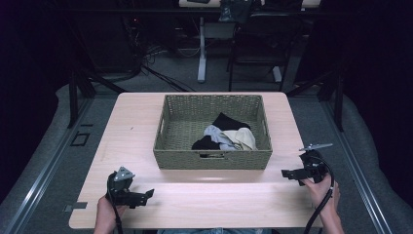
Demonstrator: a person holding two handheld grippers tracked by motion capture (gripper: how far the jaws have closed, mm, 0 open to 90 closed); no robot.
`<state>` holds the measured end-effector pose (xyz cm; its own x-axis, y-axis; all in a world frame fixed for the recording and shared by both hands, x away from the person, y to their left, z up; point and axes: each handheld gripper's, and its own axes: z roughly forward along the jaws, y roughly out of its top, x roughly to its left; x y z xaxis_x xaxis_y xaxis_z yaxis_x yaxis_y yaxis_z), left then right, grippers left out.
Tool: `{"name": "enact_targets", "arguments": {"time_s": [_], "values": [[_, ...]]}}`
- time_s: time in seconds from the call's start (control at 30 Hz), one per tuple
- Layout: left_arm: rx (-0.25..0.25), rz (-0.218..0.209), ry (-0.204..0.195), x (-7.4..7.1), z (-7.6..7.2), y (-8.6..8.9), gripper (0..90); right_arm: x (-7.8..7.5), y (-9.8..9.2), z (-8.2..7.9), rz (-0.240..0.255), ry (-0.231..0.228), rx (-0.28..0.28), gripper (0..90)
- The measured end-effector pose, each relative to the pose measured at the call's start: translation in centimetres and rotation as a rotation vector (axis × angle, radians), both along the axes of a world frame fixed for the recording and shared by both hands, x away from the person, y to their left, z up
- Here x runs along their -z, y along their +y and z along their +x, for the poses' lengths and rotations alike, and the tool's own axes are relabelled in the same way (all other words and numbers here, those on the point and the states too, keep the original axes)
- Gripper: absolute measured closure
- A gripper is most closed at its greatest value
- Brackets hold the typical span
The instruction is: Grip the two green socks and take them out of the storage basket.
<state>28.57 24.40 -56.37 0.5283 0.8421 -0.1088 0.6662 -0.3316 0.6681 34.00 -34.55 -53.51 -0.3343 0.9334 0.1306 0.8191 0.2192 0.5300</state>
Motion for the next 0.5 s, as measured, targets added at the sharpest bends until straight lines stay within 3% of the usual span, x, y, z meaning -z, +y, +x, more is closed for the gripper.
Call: {"name": "enact_targets", "arguments": {"time_s": [0.5], "values": [[-0.002,-0.001,-0.002,-0.05,0.04,0.03,0.2,-0.04,0.18,-0.08,-0.001,0.010,-0.020,0.0]]}}
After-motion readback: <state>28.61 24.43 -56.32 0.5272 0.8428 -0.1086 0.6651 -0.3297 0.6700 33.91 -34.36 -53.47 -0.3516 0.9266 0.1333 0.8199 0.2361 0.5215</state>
